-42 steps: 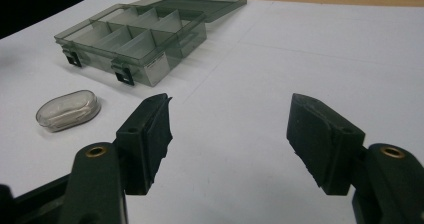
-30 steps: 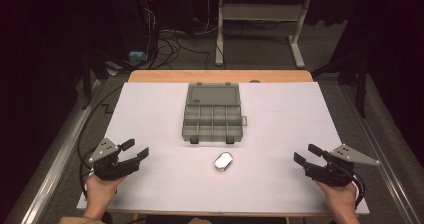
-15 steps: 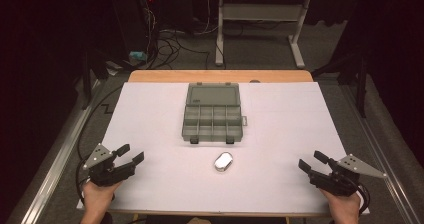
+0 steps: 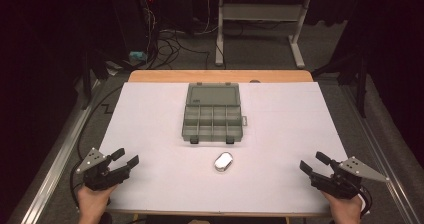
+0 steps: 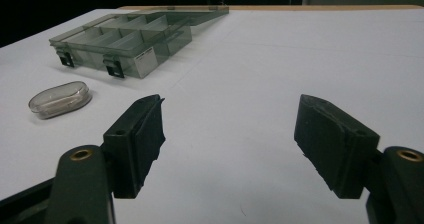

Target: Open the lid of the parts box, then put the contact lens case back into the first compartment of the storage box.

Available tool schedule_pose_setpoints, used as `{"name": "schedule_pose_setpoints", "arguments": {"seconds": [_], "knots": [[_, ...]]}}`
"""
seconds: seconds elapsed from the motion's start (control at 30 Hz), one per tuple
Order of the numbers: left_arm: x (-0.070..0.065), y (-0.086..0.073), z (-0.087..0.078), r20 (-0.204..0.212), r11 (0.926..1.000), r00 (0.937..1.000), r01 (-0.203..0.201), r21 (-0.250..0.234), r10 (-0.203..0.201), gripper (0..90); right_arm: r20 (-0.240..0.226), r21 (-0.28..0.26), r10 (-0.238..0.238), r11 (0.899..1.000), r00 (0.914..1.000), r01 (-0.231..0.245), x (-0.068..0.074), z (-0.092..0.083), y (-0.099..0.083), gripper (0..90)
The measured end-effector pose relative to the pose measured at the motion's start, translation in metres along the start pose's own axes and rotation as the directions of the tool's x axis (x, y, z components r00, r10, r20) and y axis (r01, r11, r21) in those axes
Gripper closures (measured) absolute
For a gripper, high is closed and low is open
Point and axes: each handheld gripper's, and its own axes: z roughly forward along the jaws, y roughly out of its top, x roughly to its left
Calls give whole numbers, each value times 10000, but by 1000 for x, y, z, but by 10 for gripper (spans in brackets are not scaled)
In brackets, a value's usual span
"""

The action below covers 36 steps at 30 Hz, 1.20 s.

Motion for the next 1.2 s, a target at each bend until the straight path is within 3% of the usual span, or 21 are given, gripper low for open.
{"name": "schedule_pose_setpoints", "arguments": {"seconds": [0.2, 1.2], "knots": [[-3, 3, -1, 77, 9995, 10000, 38, -322, -36, 342, 18, 109, 0, 9999, 10000, 0, 0, 2, 0, 276], [-41, 16, 24, 1005, 9966, 9918, -760, -318, 789, 348, -123, 143, -158, 9998, 9998, 160, 2, 3, 0, 285]]}}
